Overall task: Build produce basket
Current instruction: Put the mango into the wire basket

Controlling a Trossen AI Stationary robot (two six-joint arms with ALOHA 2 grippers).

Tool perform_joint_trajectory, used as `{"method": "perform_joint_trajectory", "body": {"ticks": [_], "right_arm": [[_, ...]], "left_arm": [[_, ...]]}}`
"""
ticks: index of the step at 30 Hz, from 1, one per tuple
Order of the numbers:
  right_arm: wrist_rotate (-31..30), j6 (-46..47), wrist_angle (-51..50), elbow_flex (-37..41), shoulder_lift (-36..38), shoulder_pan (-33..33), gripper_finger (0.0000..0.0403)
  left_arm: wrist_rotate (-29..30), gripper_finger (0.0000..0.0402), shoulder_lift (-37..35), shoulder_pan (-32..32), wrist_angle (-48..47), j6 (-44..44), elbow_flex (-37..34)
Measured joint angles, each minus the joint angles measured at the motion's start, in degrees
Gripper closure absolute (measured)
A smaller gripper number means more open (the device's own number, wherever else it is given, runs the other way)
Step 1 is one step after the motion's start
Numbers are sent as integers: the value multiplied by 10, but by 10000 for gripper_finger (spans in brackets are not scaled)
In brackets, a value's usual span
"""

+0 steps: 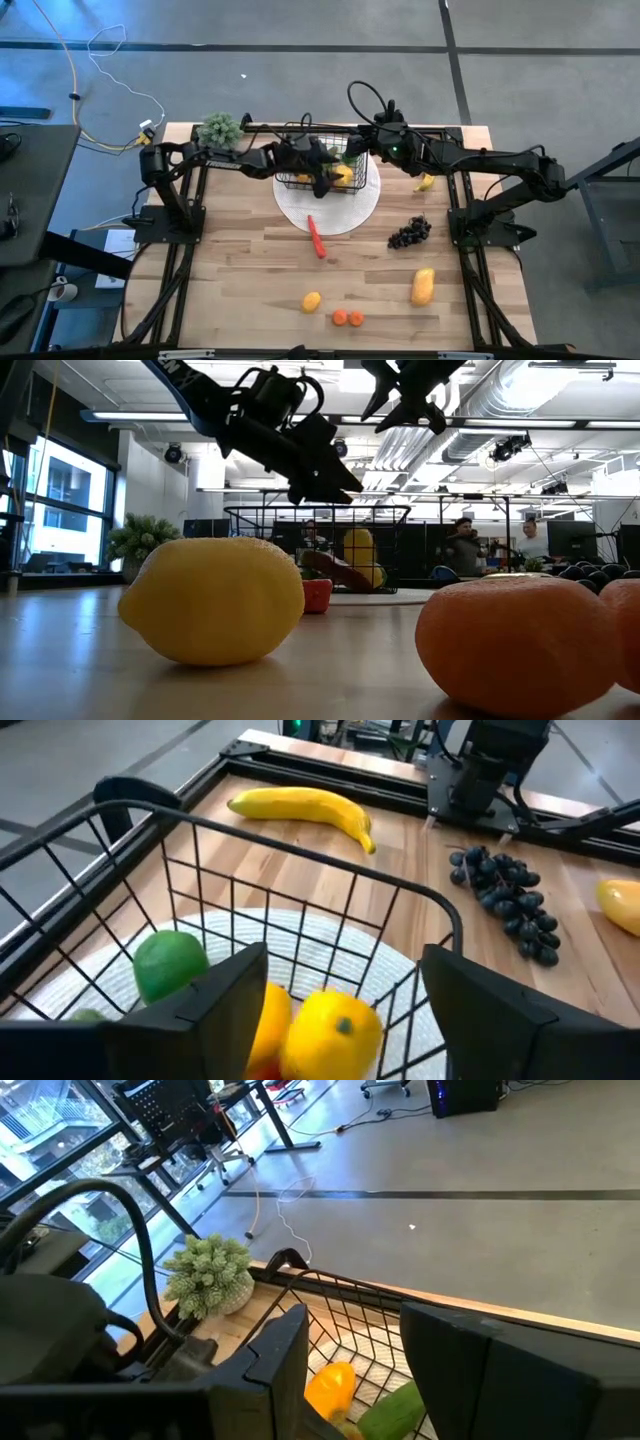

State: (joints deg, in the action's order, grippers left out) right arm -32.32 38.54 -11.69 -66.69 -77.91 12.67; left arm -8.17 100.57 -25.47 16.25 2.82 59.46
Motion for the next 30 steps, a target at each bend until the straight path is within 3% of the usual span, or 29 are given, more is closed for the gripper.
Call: {"method": "perform_joint_trajectory", "body": {"ticks": [7,14,25,30], "right_arm": [[4,1,-1,0,0,-1,263],[27,18,-1,0,0,-15,263],[31,15,-2,0,0,-110,263],[61,38,-31,0,0,-155,263]], "left_arm": [[2,124,-8,-6,-9,30,0],[1,124,-72,-36,-60,7,0],[1,124,-211,-53,-191,-45,0],[2,124,-258,-53,-268,-45,0]]}}
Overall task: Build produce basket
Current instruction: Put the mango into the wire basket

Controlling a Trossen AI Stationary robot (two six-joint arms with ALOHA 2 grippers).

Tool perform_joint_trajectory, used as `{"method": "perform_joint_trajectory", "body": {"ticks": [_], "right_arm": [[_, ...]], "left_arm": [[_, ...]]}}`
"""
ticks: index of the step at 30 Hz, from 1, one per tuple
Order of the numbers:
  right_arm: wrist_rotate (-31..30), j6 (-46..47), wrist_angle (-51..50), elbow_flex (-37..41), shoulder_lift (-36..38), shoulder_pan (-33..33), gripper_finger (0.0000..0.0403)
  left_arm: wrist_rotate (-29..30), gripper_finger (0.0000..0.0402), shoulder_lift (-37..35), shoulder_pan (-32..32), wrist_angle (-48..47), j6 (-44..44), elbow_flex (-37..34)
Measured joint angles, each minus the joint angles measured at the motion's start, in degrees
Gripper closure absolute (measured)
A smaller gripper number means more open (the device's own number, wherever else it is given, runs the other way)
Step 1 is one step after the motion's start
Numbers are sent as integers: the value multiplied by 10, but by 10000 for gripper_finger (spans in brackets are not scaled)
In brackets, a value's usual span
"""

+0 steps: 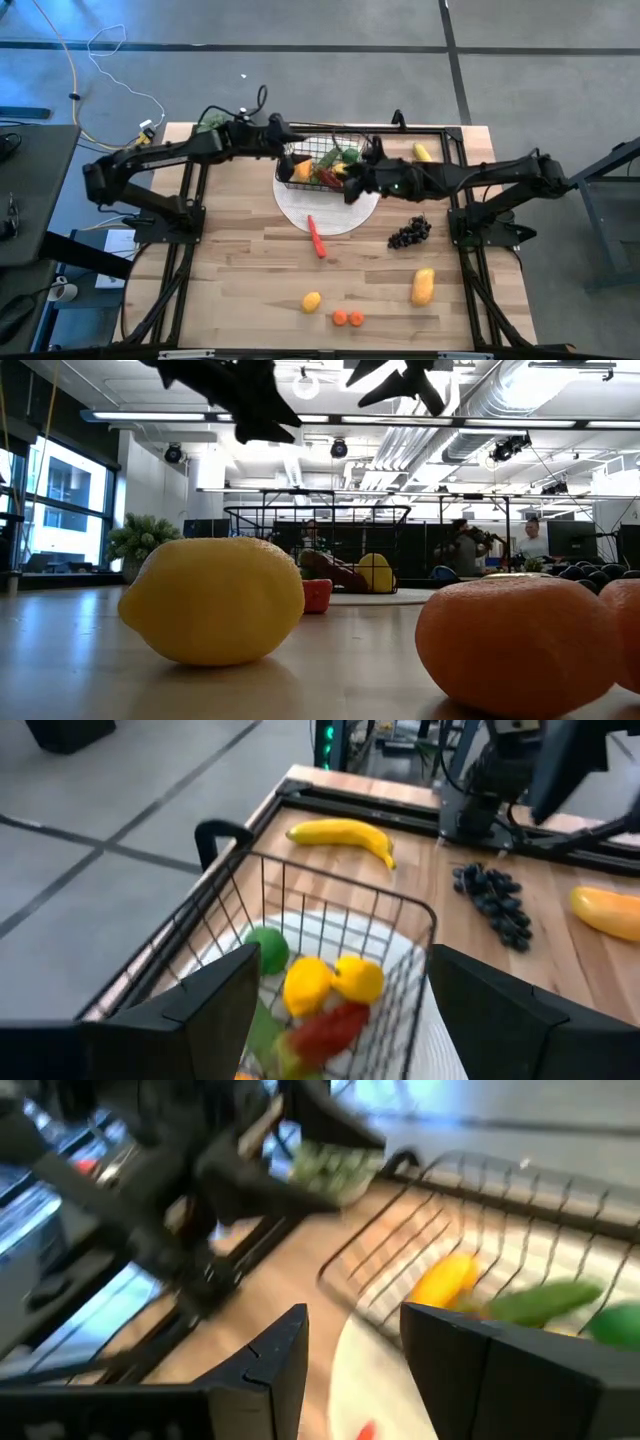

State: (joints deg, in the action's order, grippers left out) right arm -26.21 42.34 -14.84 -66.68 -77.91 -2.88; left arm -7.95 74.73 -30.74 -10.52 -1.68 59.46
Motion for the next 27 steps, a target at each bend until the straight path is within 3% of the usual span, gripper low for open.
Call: {"method": "perform_joint_trajectory", "body": {"ticks": [13,20,27], "right_arm": [[35,165,-157,0,0,-65,260],[94,198,-203,0,0,-100,228],[135,291,-290,0,0,-134,201]], "left_arm": [[0,124,-59,27,-125,138,0],[0,124,-62,59,-134,192,0],[3,124,-62,94,-180,237,0]]}}
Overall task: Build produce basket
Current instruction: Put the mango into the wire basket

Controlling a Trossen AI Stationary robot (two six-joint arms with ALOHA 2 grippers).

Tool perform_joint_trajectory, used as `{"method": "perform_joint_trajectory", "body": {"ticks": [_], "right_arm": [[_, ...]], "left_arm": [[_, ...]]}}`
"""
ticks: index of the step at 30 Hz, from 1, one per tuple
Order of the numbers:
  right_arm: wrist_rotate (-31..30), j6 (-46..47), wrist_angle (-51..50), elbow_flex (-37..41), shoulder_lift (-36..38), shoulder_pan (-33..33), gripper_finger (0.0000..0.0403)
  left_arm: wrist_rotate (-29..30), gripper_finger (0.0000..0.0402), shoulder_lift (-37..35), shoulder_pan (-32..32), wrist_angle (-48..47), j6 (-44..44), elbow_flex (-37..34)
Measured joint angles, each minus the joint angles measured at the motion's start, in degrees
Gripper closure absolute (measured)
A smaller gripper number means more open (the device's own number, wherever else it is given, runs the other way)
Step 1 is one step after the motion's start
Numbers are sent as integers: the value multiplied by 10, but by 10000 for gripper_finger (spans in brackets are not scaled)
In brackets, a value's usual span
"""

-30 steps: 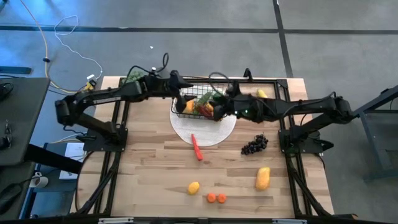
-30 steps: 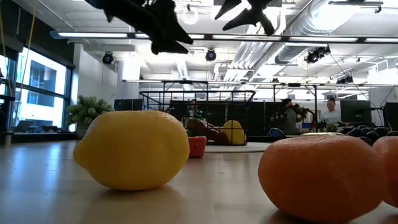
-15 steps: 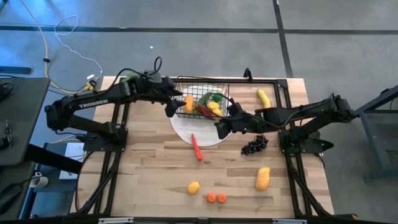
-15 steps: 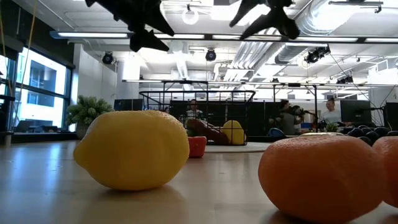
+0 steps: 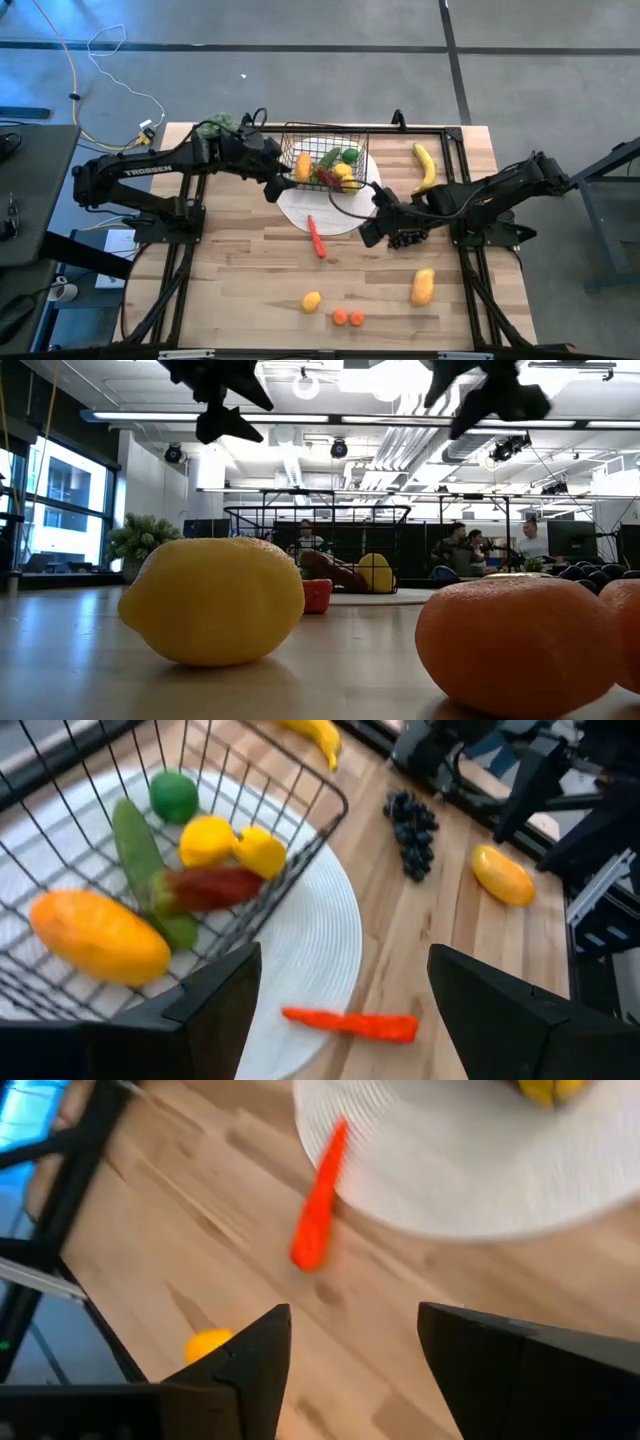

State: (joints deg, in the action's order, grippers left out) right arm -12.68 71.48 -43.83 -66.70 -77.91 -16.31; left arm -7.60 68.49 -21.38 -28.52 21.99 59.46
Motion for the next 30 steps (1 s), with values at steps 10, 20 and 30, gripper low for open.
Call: {"method": "perform_joint_trajectory", "body": {"ticks": [10,20,30], "right_arm": [[25,116,-79,0,0,-80,201],[74,201,-122,0,0,-131,194],[121,411,-203,0,0,-218,141]], "left_arm": [[40,124,0,46,-13,19,0],[41,124,0,62,-13,19,0],[42,124,0,62,-13,19,0]]}}
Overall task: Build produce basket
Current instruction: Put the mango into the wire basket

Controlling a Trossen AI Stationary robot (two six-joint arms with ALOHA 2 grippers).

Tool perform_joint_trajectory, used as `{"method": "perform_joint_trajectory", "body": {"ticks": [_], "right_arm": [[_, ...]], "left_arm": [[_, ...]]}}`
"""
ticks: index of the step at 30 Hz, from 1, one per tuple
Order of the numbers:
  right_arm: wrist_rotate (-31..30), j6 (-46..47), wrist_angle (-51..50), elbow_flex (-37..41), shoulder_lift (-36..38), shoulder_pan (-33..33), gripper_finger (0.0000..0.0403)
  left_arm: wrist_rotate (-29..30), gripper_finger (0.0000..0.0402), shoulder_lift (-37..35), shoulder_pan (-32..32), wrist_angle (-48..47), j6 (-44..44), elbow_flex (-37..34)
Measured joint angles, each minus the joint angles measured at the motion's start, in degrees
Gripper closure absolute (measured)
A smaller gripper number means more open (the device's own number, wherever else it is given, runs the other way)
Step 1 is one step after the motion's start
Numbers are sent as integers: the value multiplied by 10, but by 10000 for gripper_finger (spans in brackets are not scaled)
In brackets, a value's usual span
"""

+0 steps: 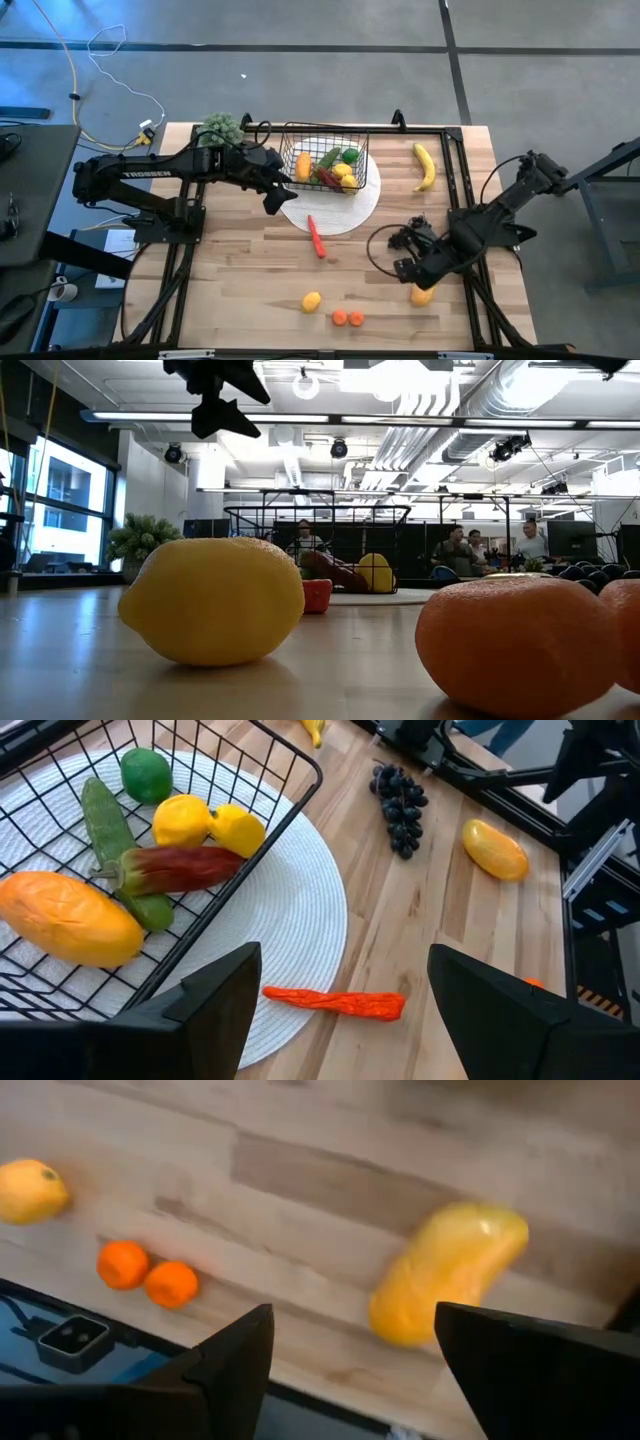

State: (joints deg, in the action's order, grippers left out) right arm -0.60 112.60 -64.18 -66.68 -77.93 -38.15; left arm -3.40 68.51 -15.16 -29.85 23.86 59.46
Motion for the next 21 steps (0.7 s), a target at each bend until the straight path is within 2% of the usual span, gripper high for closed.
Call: {"method": "perform_joint_trajectory", "body": {"ticks": [11,21], "right_arm": [[26,184,-32,0,-50,-70,129],[39,205,-16,0,-128,-77,129]], "left_arm": [[0,124,0,0,0,0,0],[-4,124,0,0,0,0,0]]}}
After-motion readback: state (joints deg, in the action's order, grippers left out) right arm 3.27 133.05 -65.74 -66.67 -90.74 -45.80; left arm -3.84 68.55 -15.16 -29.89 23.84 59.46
